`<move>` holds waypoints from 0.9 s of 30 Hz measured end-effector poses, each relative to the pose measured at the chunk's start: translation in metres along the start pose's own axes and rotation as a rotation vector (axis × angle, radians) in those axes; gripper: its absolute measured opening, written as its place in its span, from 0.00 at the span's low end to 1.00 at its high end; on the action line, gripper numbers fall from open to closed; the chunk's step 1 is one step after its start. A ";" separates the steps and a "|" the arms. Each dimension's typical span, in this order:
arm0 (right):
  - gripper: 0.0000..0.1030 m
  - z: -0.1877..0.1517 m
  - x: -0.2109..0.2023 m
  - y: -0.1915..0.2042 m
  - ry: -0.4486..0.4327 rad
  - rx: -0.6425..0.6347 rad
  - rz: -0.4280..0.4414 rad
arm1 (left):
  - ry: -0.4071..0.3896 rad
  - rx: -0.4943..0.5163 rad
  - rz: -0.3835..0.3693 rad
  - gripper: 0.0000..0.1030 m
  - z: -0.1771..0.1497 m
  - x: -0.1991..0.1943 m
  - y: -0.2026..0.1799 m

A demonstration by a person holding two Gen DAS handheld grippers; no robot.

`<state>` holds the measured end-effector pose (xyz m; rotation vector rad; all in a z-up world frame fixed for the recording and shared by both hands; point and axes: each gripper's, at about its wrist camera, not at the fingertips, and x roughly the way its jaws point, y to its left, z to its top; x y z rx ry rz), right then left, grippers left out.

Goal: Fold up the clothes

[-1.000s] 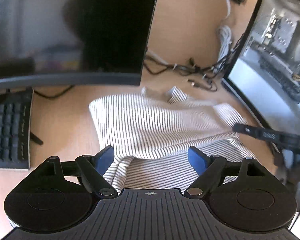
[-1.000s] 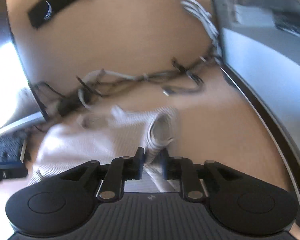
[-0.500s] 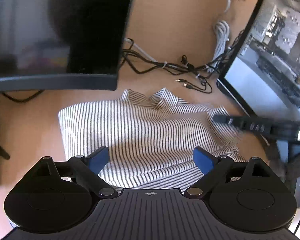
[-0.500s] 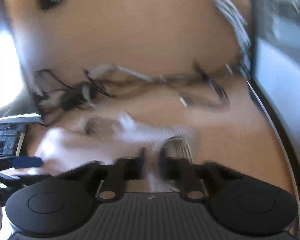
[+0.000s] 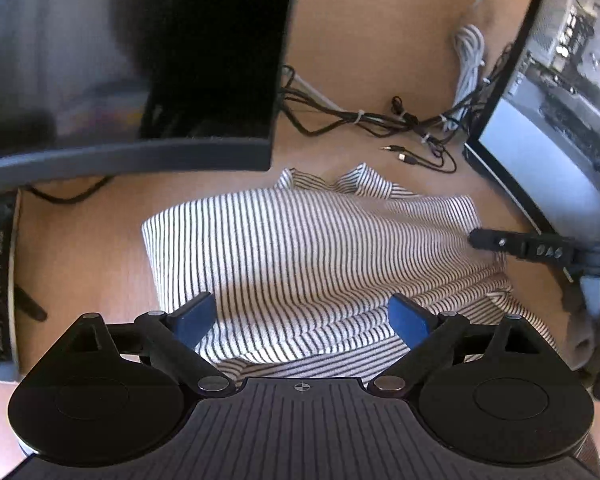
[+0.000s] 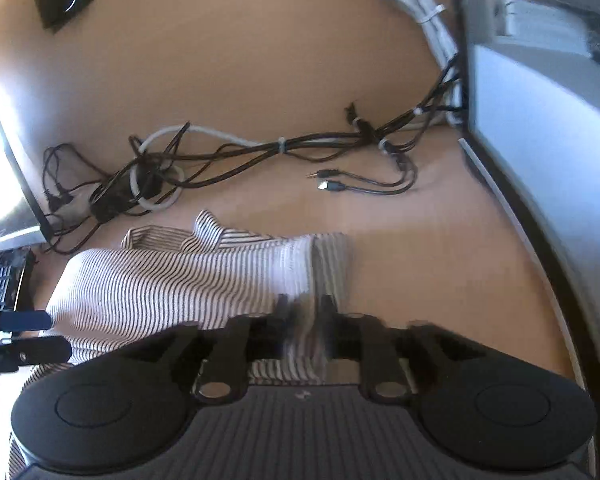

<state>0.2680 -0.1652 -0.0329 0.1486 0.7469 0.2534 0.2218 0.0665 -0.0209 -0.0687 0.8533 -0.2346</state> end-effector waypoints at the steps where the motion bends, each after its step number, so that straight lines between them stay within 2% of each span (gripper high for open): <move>1: 0.46 0.002 -0.006 0.001 -0.019 -0.009 -0.007 | -0.008 0.018 0.005 0.95 0.001 -0.001 -0.004; 3: 0.56 0.006 -0.020 0.010 -0.090 -0.054 0.006 | -0.021 0.050 0.010 0.95 0.001 -0.004 -0.010; 5: 0.83 0.010 -0.032 0.019 -0.155 -0.077 0.042 | -0.019 0.062 0.000 0.96 0.001 -0.003 -0.012; 6: 0.88 0.012 -0.037 0.022 -0.178 -0.070 0.071 | -0.016 0.065 -0.007 0.96 0.000 -0.001 -0.012; 7: 1.00 0.013 -0.038 0.025 -0.189 -0.052 0.109 | -0.013 0.068 -0.014 0.96 0.000 0.000 -0.013; 10: 1.00 0.010 -0.027 0.030 -0.169 0.042 0.211 | 0.005 0.066 -0.035 0.96 -0.002 0.006 -0.013; 12: 1.00 -0.002 -0.011 0.025 -0.108 0.130 0.218 | 0.048 0.019 -0.046 0.97 -0.008 0.014 -0.006; 14: 1.00 -0.015 0.006 0.019 -0.049 0.219 0.213 | 0.038 0.027 -0.050 0.97 -0.015 0.015 -0.005; 16: 1.00 -0.026 0.006 0.013 -0.076 0.281 0.247 | 0.033 0.048 -0.050 0.98 -0.019 0.013 -0.007; 18: 1.00 -0.025 0.009 0.011 -0.037 0.315 0.275 | 0.031 0.056 -0.053 1.00 -0.021 0.012 -0.009; 23: 0.98 -0.002 0.022 0.021 0.114 0.202 0.277 | 0.027 0.031 -0.056 1.00 -0.020 0.011 -0.010; 24: 0.91 0.004 0.017 0.021 0.112 0.210 0.270 | 0.025 0.024 -0.060 1.00 -0.020 0.009 -0.009; 25: 0.78 0.011 0.011 0.022 0.097 0.201 0.261 | 0.023 0.017 -0.065 1.00 -0.020 0.006 -0.008; 27: 0.75 0.028 -0.005 0.035 0.008 0.080 0.230 | 0.019 -0.011 -0.073 1.00 -0.020 0.000 -0.004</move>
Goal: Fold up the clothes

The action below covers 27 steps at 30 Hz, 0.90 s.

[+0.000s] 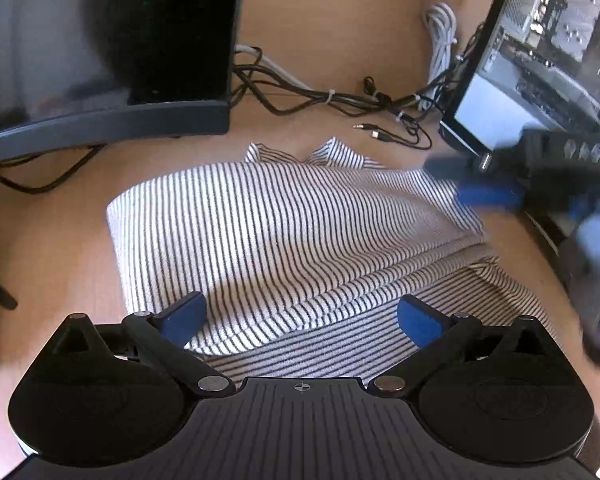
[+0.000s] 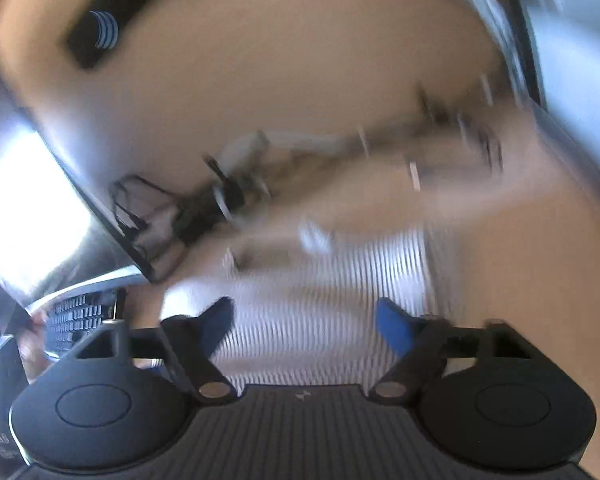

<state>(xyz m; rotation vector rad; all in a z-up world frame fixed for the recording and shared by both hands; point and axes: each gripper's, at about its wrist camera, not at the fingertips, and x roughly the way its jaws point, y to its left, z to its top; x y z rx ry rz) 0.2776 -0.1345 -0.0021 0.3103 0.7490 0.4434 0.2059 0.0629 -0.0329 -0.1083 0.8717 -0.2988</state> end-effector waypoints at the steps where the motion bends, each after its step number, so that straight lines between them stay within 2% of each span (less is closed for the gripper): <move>1: 0.69 0.006 0.005 0.007 -0.004 -0.061 -0.018 | -0.004 -0.016 -0.001 1.00 0.000 -0.004 0.001; 4: 0.33 0.024 0.022 0.027 -0.011 -0.235 -0.070 | -0.030 -0.057 0.016 1.00 0.000 -0.021 0.004; 10: 0.32 0.028 0.112 0.028 0.100 -0.346 -0.128 | -0.084 -0.123 0.075 1.00 -0.011 -0.072 0.015; 12: 0.26 0.023 0.132 0.025 0.136 -0.343 -0.125 | -0.087 -0.151 0.105 1.00 -0.019 -0.086 0.023; 14: 0.06 0.020 0.137 0.026 0.149 -0.350 -0.115 | -0.091 -0.180 0.130 1.00 -0.025 -0.096 0.031; 16: 0.05 0.022 0.118 0.027 0.132 -0.308 -0.074 | -0.092 -0.216 0.140 1.00 -0.029 -0.102 0.041; 21: 0.05 0.014 0.010 0.040 0.030 -0.296 0.067 | -0.121 -0.303 0.099 1.00 -0.032 -0.108 0.064; 23: 0.05 -0.009 -0.026 0.039 0.045 -0.288 0.083 | -0.139 -0.323 0.064 1.00 -0.030 -0.111 0.068; 27: 0.05 -0.069 -0.058 0.033 0.123 -0.241 0.064 | -0.182 -0.310 -0.002 1.00 -0.018 -0.118 0.063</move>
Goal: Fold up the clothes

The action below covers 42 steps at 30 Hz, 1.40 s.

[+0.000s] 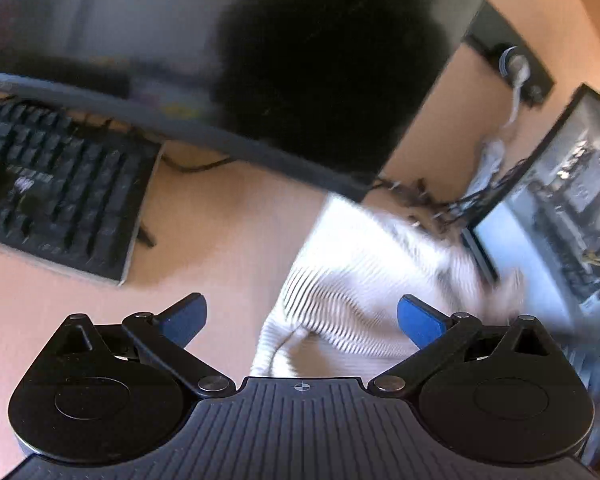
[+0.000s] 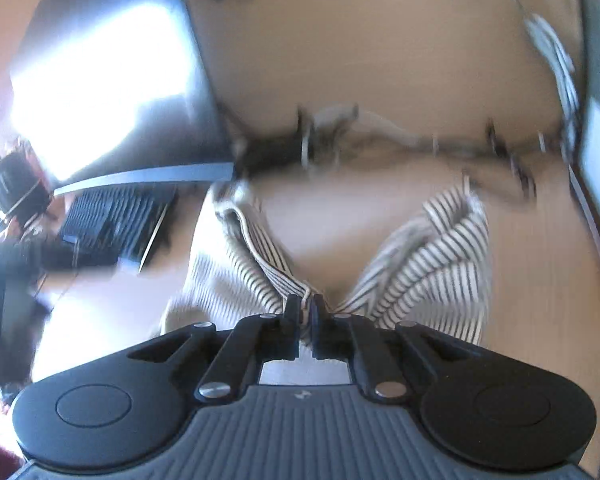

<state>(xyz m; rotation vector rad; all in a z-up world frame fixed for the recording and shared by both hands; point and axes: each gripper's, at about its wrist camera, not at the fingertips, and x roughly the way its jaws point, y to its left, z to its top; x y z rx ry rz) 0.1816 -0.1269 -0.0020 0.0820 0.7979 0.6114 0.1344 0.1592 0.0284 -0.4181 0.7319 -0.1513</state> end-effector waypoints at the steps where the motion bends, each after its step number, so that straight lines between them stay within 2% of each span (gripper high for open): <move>1: 0.04 -0.013 -0.002 0.003 0.010 0.010 -0.008 | -0.007 0.015 -0.008 1.00 0.003 -0.001 -0.004; 5: 0.04 -0.038 -0.007 0.015 0.027 0.007 -0.047 | -0.015 0.084 -0.054 1.00 0.014 0.003 -0.027; 7: 0.04 -0.046 -0.010 0.019 0.037 -0.003 -0.068 | -0.011 0.134 -0.054 1.00 0.015 0.010 -0.040; 9: 0.04 -0.048 -0.016 0.019 0.045 -0.009 -0.085 | 0.001 0.185 -0.053 0.96 0.015 0.019 -0.052; 12: 0.04 -0.040 -0.036 0.018 0.012 -0.012 -0.075 | 0.080 0.246 -0.054 0.43 0.006 0.036 -0.058; 15: 0.07 -0.027 -0.065 0.019 -0.068 -0.010 -0.047 | 0.139 0.278 -0.039 0.44 -0.008 0.041 -0.050; 18: 0.27 -0.008 -0.089 0.017 -0.179 -0.013 -0.068 | 0.179 0.286 -0.036 0.45 -0.023 0.038 -0.035; 19: 0.32 -0.006 -0.087 0.014 -0.178 -0.016 -0.088 | 0.182 0.289 -0.028 0.46 -0.026 0.037 -0.031; 20: 0.32 -0.005 -0.082 0.009 -0.166 -0.016 -0.112 | 0.181 0.293 -0.021 0.46 -0.028 0.035 -0.028; 21: 0.32 -0.008 -0.072 0.003 -0.125 -0.007 -0.147 | 0.179 0.297 -0.013 0.47 -0.030 0.033 -0.024; 23: 0.32 -0.022 -0.048 -0.011 -0.026 0.023 -0.202 | 0.176 0.276 0.038 0.61 -0.029 0.029 -0.015; 24: 0.32 -0.031 -0.037 -0.018 0.020 0.041 -0.217 | 0.175 0.252 0.055 0.61 -0.027 0.026 -0.010; 27: 0.35 -0.044 -0.040 -0.021 0.000 0.071 -0.198 | 0.175 0.160 0.021 0.62 -0.022 0.014 0.003; 30: 0.47 -0.046 -0.042 -0.023 -0.021 0.128 -0.175 | 0.198 0.087 -0.046 0.66 -0.023 0.013 0.005; 32: 0.64 -0.047 -0.041 -0.027 -0.034 0.180 -0.143 | 0.224 0.116 -0.025 0.64 -0.031 0.023 -0.002; 33: 0.70 -0.047 -0.038 -0.028 -0.036 0.183 -0.126 | 0.238 0.141 -0.009 0.64 -0.035 0.028 -0.006; 35: 0.94 -0.049 -0.037 -0.019 -0.024 0.161 -0.100 | 0.263 0.188 0.006 0.64 -0.044 0.037 -0.012; 36: 0.99 -0.049 -0.033 -0.012 -0.012 0.136 -0.099 | 0.270 0.201 0.000 0.64 -0.047 0.040 -0.013; 37: 1.00 -0.049 -0.026 -0.004 0.000 0.105 -0.118 | 0.271 0.217 -0.002 0.64 -0.048 0.041 -0.013; 40: 1.00 -0.055 -0.010 0.025 0.024 -0.019 -0.266 | 0.253 0.290 -0.001 0.66 -0.052 0.039 -0.015; 42: 1.00 -0.058 -0.004 0.034 0.016 -0.036 -0.325 | 0.249 0.323 -0.011 0.66 -0.056 0.038 -0.016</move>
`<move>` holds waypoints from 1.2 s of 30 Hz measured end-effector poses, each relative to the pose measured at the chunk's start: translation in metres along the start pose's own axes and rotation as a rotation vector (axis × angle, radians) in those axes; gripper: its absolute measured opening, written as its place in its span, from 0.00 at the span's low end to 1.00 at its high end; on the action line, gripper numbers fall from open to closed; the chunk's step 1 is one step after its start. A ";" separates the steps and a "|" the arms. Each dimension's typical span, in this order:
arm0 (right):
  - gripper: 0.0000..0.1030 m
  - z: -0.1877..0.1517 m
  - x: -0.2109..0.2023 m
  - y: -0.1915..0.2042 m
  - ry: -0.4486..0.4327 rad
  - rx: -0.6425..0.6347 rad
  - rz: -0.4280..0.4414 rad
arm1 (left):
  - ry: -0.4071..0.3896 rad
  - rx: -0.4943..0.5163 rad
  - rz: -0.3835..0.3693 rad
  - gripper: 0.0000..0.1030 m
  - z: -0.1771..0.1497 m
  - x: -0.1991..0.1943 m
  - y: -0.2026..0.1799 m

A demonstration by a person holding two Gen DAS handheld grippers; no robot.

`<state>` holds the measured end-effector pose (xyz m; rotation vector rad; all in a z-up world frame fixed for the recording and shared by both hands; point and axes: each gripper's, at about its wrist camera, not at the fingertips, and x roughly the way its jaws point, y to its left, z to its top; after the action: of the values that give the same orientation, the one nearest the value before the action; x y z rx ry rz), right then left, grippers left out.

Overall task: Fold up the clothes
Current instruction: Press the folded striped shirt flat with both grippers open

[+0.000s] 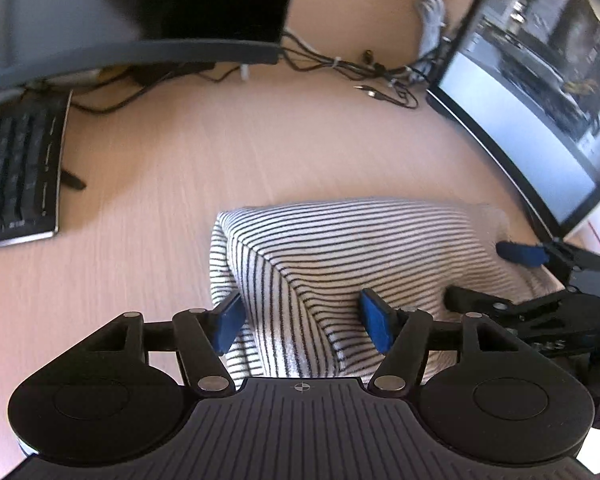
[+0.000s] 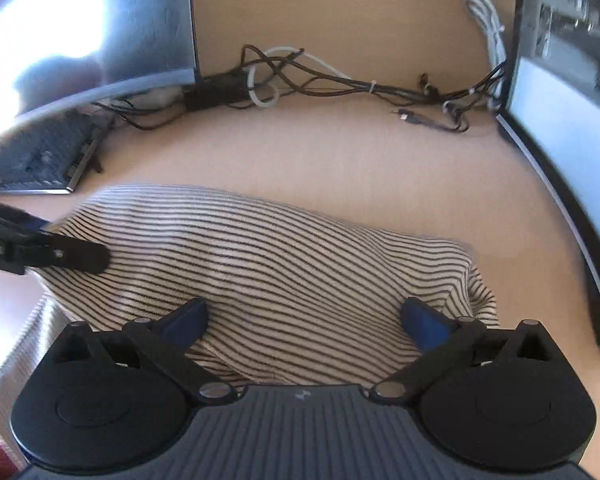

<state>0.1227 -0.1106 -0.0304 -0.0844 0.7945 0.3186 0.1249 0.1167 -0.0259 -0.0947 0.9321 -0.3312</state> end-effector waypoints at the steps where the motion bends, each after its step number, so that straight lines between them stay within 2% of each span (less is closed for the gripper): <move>1: 1.00 0.000 0.000 0.001 -0.004 0.013 -0.010 | -0.001 0.009 -0.007 0.66 -0.001 0.000 0.000; 4: 1.00 0.001 0.001 0.002 0.008 0.039 -0.028 | 0.004 0.023 -0.037 0.67 -0.002 0.002 0.002; 7: 1.00 0.004 0.002 0.004 0.026 0.056 -0.048 | 0.009 0.033 -0.060 0.72 -0.005 0.006 0.002; 10: 1.00 0.008 0.006 0.004 0.052 0.066 -0.059 | 0.017 -0.023 -0.084 0.75 -0.006 0.011 0.006; 12: 1.00 0.009 0.009 0.006 0.059 0.066 -0.071 | 0.008 -0.051 -0.111 0.81 -0.006 0.009 0.008; 14: 1.00 0.010 0.010 0.007 0.062 0.074 -0.082 | -0.001 -0.085 -0.128 0.94 -0.006 0.007 0.007; 16: 1.00 0.011 0.011 0.007 0.065 0.087 -0.089 | -0.013 -0.123 -0.138 0.98 -0.006 0.004 0.004; 23: 1.00 0.013 0.017 0.004 0.037 0.085 -0.070 | 0.055 -0.162 -0.095 1.00 -0.003 0.020 -0.013; 28: 1.00 0.022 0.027 -0.001 0.015 0.025 -0.030 | 0.046 -0.200 -0.086 1.00 0.010 0.029 -0.008; 31: 1.00 0.035 0.036 -0.011 0.027 -0.015 0.033 | 0.026 -0.209 -0.078 1.00 0.024 0.039 -0.004; 34: 1.00 0.044 0.037 -0.027 0.012 0.000 0.070 | 0.048 -0.162 -0.013 1.00 0.037 0.050 -0.013; 36: 0.94 0.048 0.026 -0.036 -0.026 0.021 0.070 | 0.066 -0.113 0.053 1.00 0.039 0.057 -0.026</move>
<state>0.1836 -0.1292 -0.0169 -0.0324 0.7760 0.3763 0.1811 0.0720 -0.0408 -0.1632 1.0167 -0.2338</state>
